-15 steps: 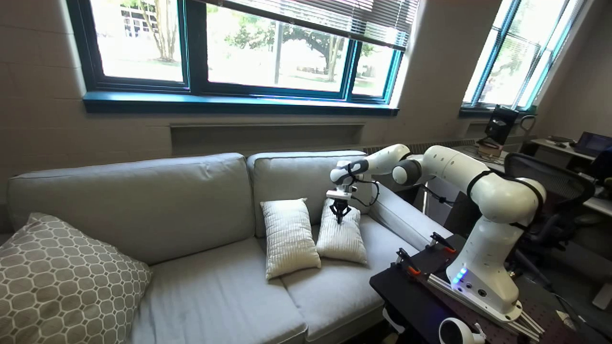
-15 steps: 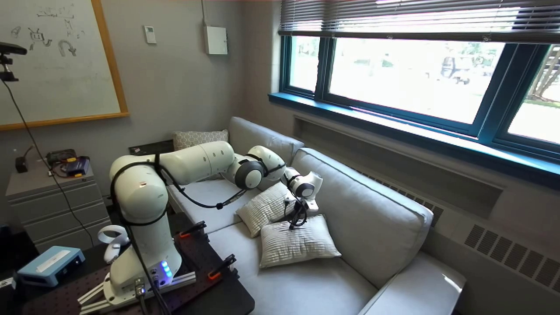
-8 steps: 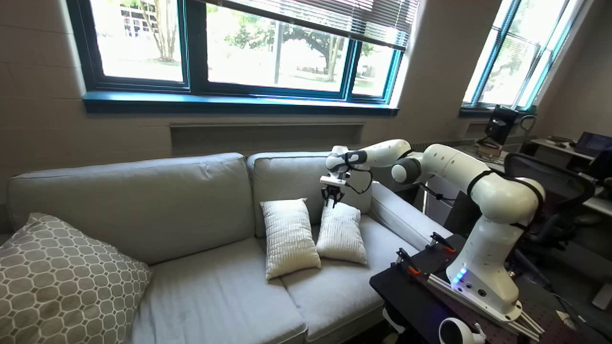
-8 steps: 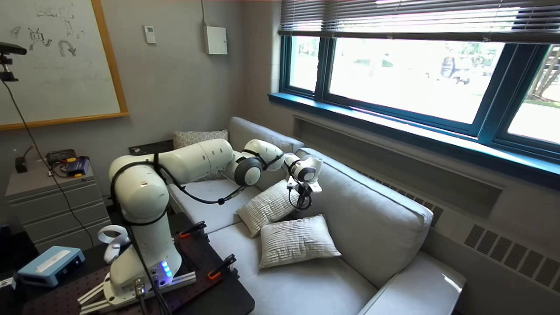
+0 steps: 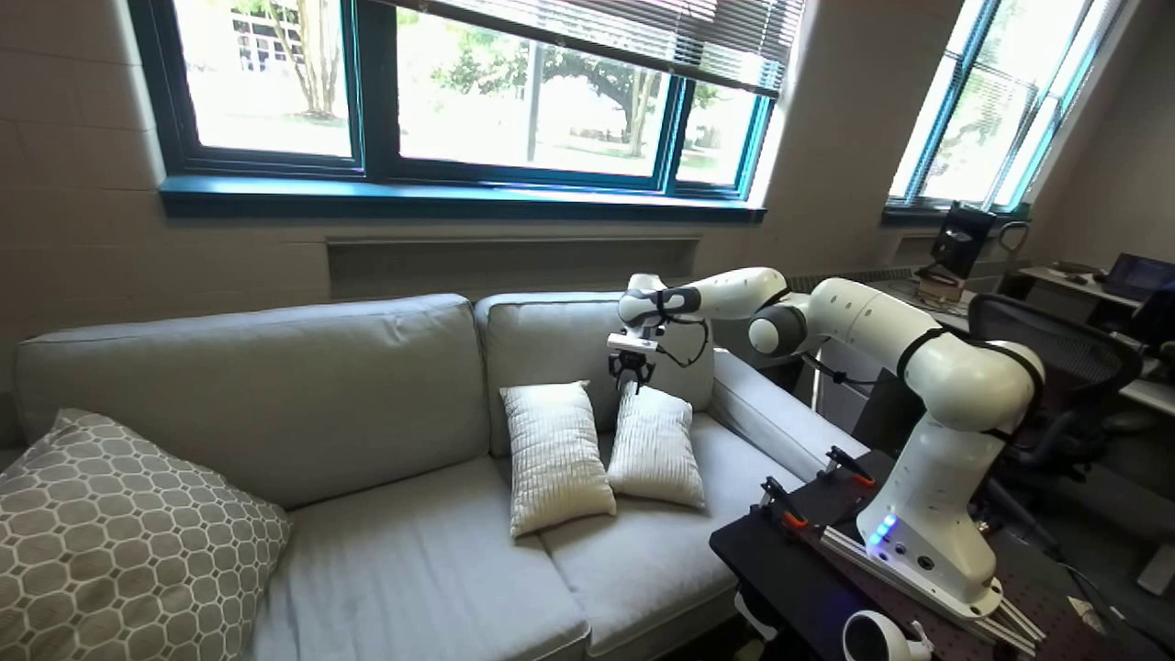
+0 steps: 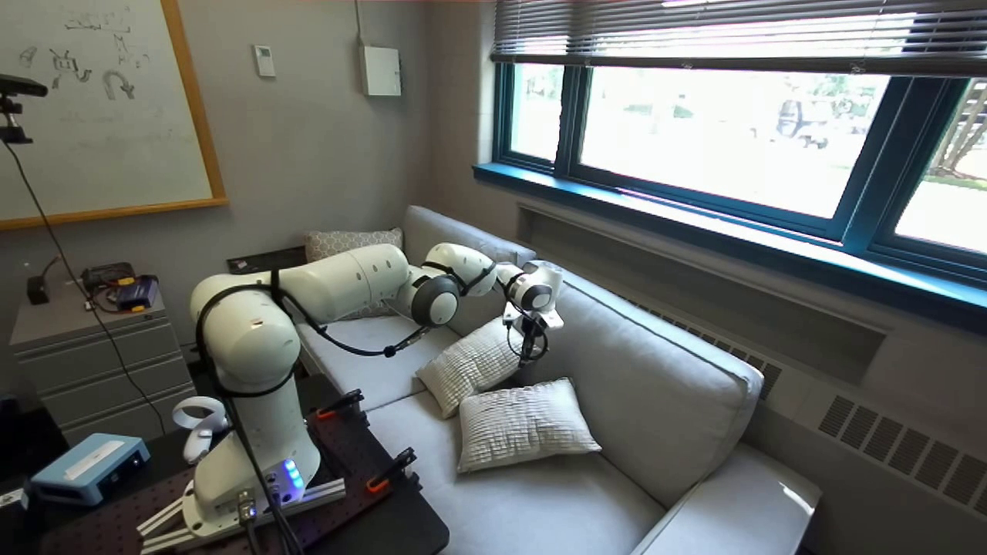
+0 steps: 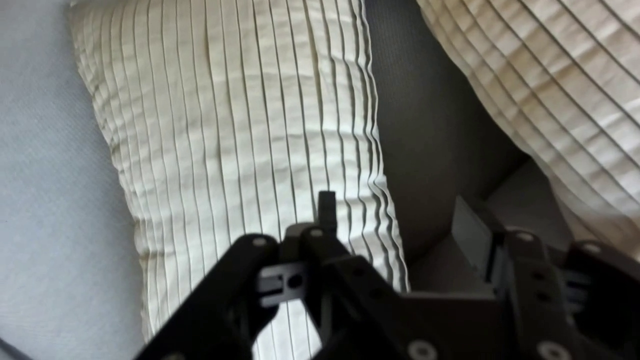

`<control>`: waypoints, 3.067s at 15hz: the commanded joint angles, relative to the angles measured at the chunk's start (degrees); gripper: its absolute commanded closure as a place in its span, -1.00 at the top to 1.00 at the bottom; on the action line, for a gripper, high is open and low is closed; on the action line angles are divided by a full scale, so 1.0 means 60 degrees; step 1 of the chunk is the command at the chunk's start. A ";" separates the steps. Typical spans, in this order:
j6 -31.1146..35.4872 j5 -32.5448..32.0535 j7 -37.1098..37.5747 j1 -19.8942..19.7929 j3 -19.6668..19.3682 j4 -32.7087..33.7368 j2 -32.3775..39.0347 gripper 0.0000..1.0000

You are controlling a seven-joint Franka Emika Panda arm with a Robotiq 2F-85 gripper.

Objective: Arrange the pillows neatly to the right

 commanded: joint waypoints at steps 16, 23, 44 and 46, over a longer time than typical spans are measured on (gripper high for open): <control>0.3038 -0.1481 0.4080 0.0863 -0.1229 -0.2363 0.0161 1.00; 0.2091 -0.1764 0.4857 0.0560 -0.1272 -0.2702 0.0195 1.00; 0.2336 -0.0871 0.7654 -0.0419 -0.0805 -0.1602 0.0031 -0.97; 0.2472 -0.0631 0.8123 -0.0638 -0.0659 -0.1519 0.0028 -0.97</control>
